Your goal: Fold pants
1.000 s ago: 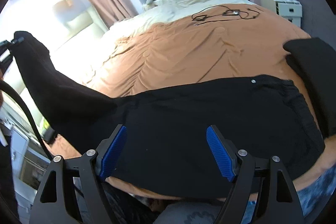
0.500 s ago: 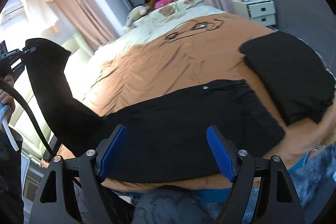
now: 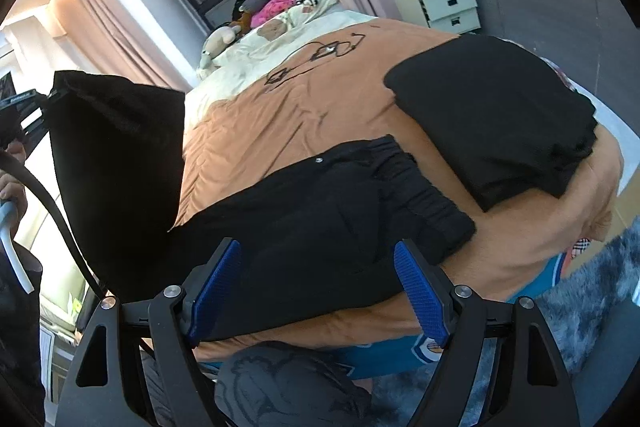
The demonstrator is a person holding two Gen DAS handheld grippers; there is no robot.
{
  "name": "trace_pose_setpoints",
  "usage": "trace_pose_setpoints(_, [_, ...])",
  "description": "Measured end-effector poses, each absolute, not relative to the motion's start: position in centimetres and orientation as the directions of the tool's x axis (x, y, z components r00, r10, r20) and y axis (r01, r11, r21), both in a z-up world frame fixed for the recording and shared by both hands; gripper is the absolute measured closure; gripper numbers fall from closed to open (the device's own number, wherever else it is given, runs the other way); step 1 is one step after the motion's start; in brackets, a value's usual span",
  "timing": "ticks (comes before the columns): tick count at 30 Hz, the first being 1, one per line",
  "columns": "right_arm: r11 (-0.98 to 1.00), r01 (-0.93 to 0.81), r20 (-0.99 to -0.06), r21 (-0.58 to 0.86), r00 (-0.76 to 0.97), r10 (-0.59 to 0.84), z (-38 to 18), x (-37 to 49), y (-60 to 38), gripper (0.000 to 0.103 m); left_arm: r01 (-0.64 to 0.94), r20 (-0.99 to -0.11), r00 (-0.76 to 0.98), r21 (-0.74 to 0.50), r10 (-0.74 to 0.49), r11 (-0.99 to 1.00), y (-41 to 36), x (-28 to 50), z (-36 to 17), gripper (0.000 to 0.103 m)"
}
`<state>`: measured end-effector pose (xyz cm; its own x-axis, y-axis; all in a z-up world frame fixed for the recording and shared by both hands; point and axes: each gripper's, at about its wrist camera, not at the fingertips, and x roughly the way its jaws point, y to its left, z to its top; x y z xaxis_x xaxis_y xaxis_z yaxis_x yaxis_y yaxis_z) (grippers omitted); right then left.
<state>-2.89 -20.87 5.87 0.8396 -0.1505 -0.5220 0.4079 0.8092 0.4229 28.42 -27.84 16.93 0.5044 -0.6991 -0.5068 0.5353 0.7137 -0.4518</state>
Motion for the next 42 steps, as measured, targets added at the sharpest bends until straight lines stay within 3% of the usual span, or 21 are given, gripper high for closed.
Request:
trace_pose_setpoints(22, [0.738, 0.441, -0.540, 0.510, 0.832, -0.124, 3.1, -5.2, -24.3, 0.025, 0.607, -0.644, 0.318, -0.425, -0.696, 0.671, -43.6, 26.8, 10.1, 0.099])
trace_pose_setpoints(33, [0.715, 0.472, -0.565, 0.516, 0.815, -0.129, 1.6, -5.3, -25.0, 0.025, 0.618, -0.694, 0.231, -0.437, -0.683, 0.653, -46.9, 26.6, 6.0, 0.099])
trace_pose_setpoints(42, [0.713, 0.464, -0.556, 0.526, 0.822, -0.125, 1.9, -5.4, -24.8, 0.025, 0.664, -0.732, 0.066, -0.475, -0.679, 0.577, -47.6, 21.2, 1.5, 0.092])
